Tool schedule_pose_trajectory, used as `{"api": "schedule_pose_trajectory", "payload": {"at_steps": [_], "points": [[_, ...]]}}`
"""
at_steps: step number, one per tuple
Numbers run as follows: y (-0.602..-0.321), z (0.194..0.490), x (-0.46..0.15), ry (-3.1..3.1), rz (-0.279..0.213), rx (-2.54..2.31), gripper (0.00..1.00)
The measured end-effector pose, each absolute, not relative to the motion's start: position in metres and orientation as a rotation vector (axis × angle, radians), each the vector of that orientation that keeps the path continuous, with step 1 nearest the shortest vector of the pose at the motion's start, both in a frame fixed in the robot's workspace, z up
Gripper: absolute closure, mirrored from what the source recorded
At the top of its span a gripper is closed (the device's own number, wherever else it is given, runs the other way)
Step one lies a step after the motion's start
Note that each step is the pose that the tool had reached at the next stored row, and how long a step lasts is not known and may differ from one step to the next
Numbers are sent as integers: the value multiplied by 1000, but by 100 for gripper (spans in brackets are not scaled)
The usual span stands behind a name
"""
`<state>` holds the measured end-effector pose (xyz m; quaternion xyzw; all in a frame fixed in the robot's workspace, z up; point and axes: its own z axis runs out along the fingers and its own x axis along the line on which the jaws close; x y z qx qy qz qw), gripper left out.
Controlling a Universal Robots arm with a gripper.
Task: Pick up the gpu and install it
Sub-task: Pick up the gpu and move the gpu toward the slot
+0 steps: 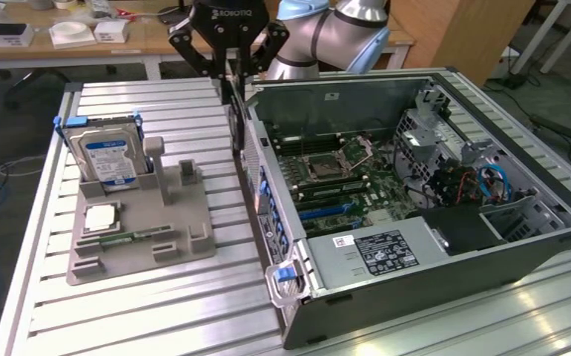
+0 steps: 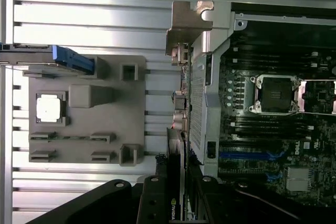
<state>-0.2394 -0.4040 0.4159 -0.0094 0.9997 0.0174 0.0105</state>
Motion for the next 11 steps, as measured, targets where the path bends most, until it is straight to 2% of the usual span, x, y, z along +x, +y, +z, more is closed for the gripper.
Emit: {"api": "schedule_pose_trajectory", "payload": {"at_steps": [11], "points": [[-404,416,-209,3120,54,-30,74]]}}
